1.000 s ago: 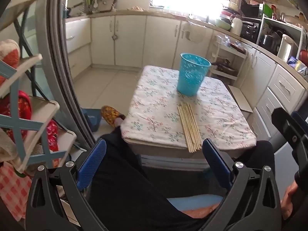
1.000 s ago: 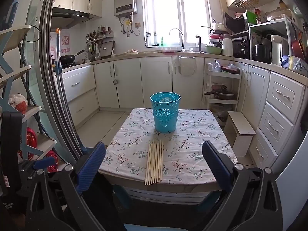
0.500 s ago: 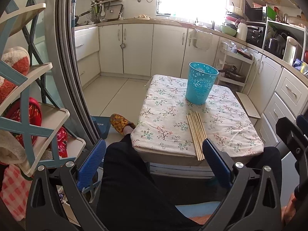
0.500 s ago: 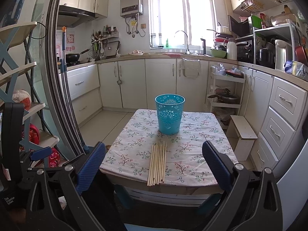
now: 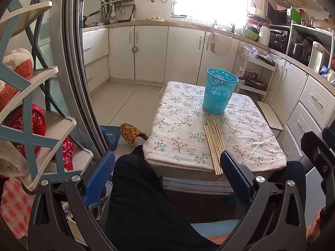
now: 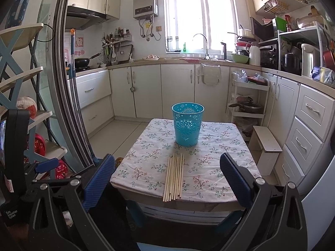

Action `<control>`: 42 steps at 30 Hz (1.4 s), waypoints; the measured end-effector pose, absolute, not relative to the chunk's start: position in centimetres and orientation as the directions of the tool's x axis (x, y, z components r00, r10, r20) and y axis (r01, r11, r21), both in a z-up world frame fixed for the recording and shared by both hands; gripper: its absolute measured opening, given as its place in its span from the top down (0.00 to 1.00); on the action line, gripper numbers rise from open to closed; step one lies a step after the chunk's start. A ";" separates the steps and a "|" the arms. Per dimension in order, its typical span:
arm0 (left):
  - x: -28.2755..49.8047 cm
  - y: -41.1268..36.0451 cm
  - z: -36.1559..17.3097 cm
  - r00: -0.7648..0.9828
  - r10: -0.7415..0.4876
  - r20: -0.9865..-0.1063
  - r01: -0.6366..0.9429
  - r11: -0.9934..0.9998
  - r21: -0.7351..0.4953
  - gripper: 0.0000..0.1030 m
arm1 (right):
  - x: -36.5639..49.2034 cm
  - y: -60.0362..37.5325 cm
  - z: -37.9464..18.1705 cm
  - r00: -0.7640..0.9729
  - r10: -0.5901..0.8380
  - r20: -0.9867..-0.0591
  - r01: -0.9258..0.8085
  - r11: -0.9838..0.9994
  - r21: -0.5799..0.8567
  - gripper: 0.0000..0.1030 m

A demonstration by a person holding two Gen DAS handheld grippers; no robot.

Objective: Organize utensils

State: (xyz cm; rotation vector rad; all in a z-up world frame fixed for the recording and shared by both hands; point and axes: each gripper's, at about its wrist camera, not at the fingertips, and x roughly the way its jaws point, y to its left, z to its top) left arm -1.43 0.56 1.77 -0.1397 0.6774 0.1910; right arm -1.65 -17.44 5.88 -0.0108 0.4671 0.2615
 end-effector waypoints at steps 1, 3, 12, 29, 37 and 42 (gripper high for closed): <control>-1.5 0.5 1.8 0.763 0.128 -0.634 -0.219 0.973 -0.066 0.06 | -1.7 -17.5 5.9 0.860 0.249 -0.446 -0.253 0.966 0.051 0.07; -1.5 0.5 1.8 0.762 0.130 -0.634 -0.220 0.973 -0.064 0.06 | -1.7 -17.5 5.9 0.860 0.251 -0.444 -0.256 0.965 0.051 0.07; -1.0 0.7 1.7 0.756 0.131 -0.641 -0.224 0.973 -0.065 0.06 | -1.6 -17.4 5.8 0.856 0.261 -0.446 -0.264 0.963 0.056 0.07; -0.6 0.7 1.7 0.755 0.132 -0.642 -0.223 0.973 -0.063 0.06 | -1.4 -17.6 5.7 0.848 0.281 -0.449 -0.278 0.958 0.074 0.21; -0.5 0.7 1.7 0.756 0.132 -0.641 -0.224 0.972 -0.064 0.06 | -1.4 -17.7 5.7 0.848 0.274 -0.453 -0.271 0.960 0.072 0.21; -0.6 0.7 1.8 0.758 0.132 -0.639 -0.224 0.972 -0.065 0.06 | -1.4 -17.7 5.6 0.849 0.269 -0.455 -0.268 0.961 0.069 0.18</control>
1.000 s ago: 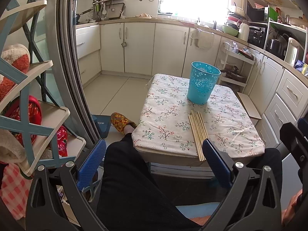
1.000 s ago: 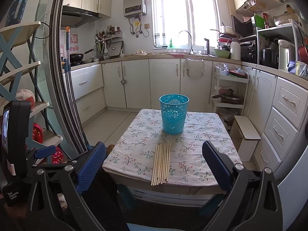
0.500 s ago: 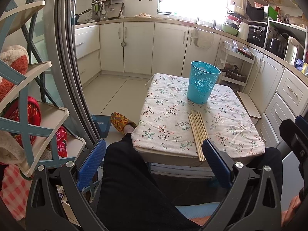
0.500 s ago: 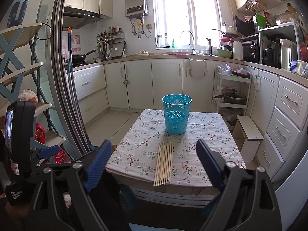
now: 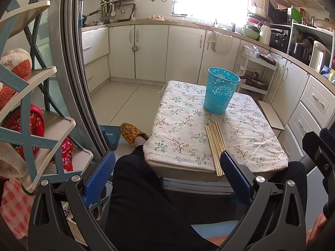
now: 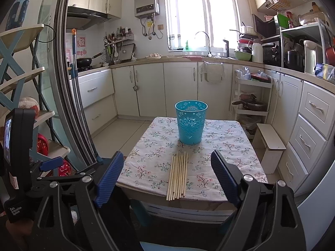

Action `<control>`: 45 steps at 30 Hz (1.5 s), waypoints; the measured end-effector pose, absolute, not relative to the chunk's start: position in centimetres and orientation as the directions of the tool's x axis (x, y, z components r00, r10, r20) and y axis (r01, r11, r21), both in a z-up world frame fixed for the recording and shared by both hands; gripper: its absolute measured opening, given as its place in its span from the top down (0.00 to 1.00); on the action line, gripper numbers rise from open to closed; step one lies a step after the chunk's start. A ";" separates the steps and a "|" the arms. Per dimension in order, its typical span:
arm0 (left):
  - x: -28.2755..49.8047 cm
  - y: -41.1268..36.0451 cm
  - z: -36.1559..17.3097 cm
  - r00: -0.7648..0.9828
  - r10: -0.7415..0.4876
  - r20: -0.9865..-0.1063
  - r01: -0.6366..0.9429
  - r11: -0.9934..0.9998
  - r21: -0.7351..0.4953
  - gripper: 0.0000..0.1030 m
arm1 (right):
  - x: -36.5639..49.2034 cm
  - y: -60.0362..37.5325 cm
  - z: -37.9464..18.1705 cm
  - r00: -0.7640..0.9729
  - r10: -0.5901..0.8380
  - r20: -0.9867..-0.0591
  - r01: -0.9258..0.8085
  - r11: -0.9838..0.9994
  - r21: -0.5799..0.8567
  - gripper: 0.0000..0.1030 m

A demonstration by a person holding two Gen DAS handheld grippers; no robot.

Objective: Organize utensils

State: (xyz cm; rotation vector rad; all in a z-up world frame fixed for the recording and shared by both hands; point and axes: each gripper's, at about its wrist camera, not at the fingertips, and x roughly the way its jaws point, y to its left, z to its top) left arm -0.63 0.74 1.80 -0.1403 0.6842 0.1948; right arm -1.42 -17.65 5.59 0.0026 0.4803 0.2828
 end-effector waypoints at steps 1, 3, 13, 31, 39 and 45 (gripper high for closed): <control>-0.6 0.7 1.8 0.758 0.132 -0.639 -0.224 0.972 -0.065 0.06 | -1.4 -17.6 5.6 0.849 0.268 -0.455 -0.267 0.961 0.067 0.16; -0.6 0.7 1.8 0.758 0.132 -0.639 -0.224 0.972 -0.065 0.06 | -1.5 -17.6 5.6 0.851 0.268 -0.453 -0.268 0.961 0.066 0.15; -0.6 0.7 1.8 0.757 0.131 -0.640 -0.223 0.973 -0.064 0.06 | -1.5 -17.6 5.6 0.850 0.268 -0.453 -0.268 0.961 0.066 0.13; -0.9 1.1 2.1 0.763 0.130 -0.634 -0.225 0.972 -0.070 0.06 | -1.6 -17.8 5.7 0.849 0.276 -0.451 -0.271 0.960 0.077 0.13; -0.3 1.0 1.8 0.761 0.117 -0.638 -0.210 0.975 -0.071 0.06 | -1.2 -18.0 5.5 0.846 0.274 -0.457 -0.265 0.961 0.085 0.18; 0.9 1.3 1.2 0.751 0.112 -0.650 -0.210 0.975 -0.076 0.06 | -0.1 -17.6 5.1 0.839 0.265 -0.475 -0.259 0.963 0.078 0.19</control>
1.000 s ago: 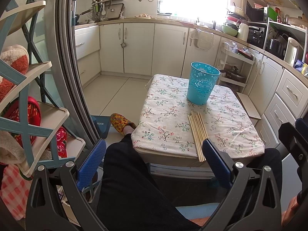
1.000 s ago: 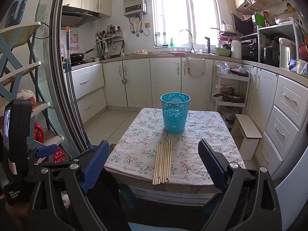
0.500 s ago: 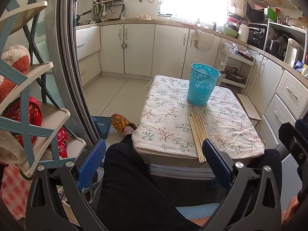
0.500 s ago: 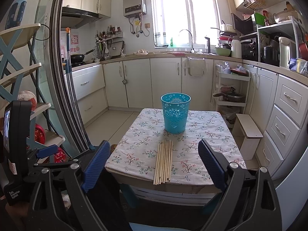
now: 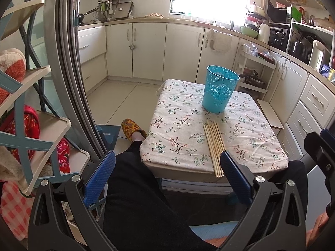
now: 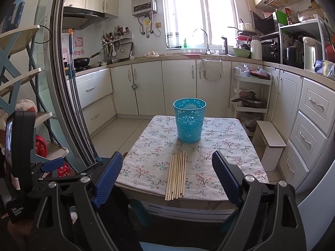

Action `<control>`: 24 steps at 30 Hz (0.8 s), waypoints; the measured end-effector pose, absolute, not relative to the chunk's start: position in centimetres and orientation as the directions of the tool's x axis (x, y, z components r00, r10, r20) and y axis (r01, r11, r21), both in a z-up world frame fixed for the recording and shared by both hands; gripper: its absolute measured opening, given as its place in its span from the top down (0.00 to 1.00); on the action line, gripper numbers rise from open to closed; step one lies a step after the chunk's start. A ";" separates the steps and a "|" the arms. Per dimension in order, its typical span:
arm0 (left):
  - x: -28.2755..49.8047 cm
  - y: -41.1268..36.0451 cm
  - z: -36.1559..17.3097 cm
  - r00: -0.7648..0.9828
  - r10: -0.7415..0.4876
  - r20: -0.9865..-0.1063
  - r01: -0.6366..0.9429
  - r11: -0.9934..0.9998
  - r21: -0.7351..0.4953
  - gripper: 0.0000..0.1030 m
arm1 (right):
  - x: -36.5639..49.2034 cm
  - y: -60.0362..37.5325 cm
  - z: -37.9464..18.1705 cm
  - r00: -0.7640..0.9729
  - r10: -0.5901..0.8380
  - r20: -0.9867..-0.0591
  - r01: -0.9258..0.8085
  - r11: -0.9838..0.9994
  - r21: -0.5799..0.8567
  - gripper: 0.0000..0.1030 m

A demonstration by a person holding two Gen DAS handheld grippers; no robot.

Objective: Organize utensils

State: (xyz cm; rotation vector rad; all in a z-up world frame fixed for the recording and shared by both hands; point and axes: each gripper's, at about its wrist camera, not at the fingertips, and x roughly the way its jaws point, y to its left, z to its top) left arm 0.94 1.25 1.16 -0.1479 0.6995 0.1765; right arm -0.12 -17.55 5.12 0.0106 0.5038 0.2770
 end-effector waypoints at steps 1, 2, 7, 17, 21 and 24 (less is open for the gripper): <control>1.2 1.2 1.1 0.750 0.111 -0.652 -0.211 0.974 -0.077 0.06 | 0.2 -17.6 5.0 0.837 0.263 -0.479 -0.257 0.963 0.078 0.19; 1.5 1.3 1.0 0.749 0.111 -0.653 -0.212 0.974 -0.077 0.06 | 0.6 -17.6 4.9 0.834 0.260 -0.486 -0.254 0.964 0.080 0.19; 4.0 1.7 0.2 0.735 0.109 -0.669 -0.219 0.972 -0.083 0.06 | 2.8 -17.6 3.7 0.816 0.242 -0.525 -0.230 0.969 0.089 0.19; 10.1 1.4 -3.2 0.668 0.089 -0.739 -0.208 0.976 -0.071 0.06 | 10.0 -18.0 -1.3 0.745 0.214 -0.632 -0.191 0.976 0.105 0.31; 12.9 0.7 -5.2 0.634 0.085 -0.769 -0.195 0.979 -0.053 0.06 | 14.0 -17.8 -4.8 0.681 0.225 -0.697 -0.181 0.974 0.138 0.39; 15.2 0.1 -7.1 0.601 0.090 -0.794 -0.189 0.982 -0.032 0.07 | 16.7 -17.8 -7.2 0.638 0.228 -0.736 -0.166 0.973 0.157 0.47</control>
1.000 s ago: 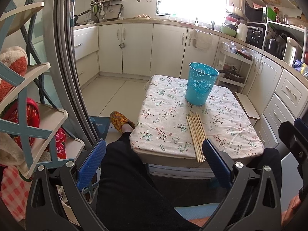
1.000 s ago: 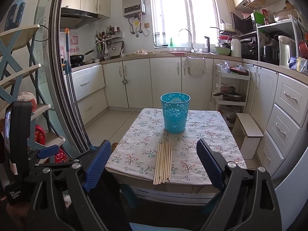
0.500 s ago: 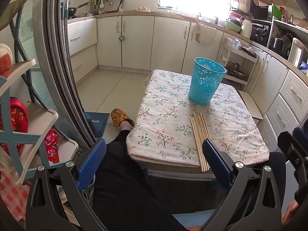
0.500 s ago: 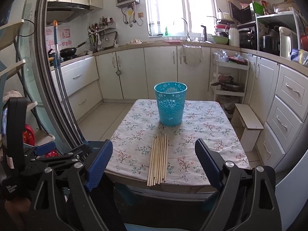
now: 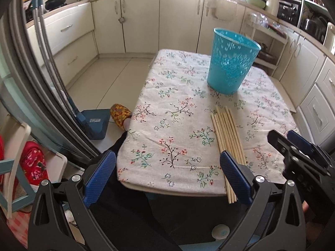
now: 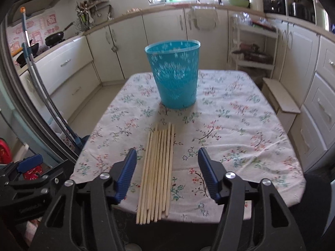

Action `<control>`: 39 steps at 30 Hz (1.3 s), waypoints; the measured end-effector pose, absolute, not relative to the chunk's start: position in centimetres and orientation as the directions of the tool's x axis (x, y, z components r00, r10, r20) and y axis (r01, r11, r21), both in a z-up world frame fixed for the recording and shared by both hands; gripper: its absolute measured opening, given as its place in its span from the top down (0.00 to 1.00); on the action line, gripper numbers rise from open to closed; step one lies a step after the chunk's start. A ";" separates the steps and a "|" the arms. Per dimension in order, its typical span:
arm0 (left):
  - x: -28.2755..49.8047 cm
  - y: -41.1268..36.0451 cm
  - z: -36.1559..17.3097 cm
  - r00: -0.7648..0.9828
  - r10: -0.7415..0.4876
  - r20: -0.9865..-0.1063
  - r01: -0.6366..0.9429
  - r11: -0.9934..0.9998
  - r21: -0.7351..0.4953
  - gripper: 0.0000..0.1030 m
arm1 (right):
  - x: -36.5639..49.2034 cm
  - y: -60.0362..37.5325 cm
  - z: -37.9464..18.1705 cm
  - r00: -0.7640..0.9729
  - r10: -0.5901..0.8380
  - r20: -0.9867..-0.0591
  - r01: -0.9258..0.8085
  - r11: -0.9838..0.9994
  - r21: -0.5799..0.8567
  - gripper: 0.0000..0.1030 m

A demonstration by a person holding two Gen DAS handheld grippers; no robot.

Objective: Organize utensils
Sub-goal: 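Move both tools toward the chopsticks and open the left gripper over one stick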

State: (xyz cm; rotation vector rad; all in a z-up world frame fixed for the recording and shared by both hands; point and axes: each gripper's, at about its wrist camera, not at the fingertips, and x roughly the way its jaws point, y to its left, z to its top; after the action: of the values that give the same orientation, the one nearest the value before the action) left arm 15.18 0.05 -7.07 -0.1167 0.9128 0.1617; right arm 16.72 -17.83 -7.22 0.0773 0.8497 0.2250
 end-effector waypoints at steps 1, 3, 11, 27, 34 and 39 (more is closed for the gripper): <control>16.2 -0.3 -7.9 0.587 0.089 -0.805 -0.184 0.983 -0.025 0.08 | 17.5 -18.0 -8.0 0.627 0.225 -0.746 -0.157 0.974 0.161 0.50; 17.4 -0.8 -9.0 0.567 0.083 -0.820 -0.175 0.984 -0.021 0.09 | 19.0 -18.3 -9.4 0.603 0.223 -0.766 -0.138 0.975 0.175 0.55; 21.5 -1.7 -12.9 0.491 0.062 -0.869 -0.188 0.981 -0.036 0.12 | 22.3 -18.7 -12.2 0.553 0.233 -0.800 -0.124 0.972 0.197 0.59; 24.4 -2.5 -15.4 0.454 0.050 -0.890 -0.195 0.980 -0.045 0.12 | 25.6 -17.6 -14.3 0.542 0.215 -0.812 -0.218 0.970 0.112 0.67; 26.0 -3.9 -16.5 0.444 0.077 -0.893 -0.180 0.984 -0.005 0.12 | 25.4 -20.0 -14.3 0.531 0.202 -0.823 -0.255 0.964 0.071 0.79; 26.6 -4.5 -16.7 0.444 0.104 -0.890 -0.174 0.984 0.029 0.12 | 25.1 -20.5 -14.3 0.540 0.212 -0.815 -0.244 0.966 0.089 0.80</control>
State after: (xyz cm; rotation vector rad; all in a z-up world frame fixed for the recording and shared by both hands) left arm 26.61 -4.54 -16.71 -0.0701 1.0972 0.1724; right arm 25.07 -20.52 -14.34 -0.0366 0.9634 0.2710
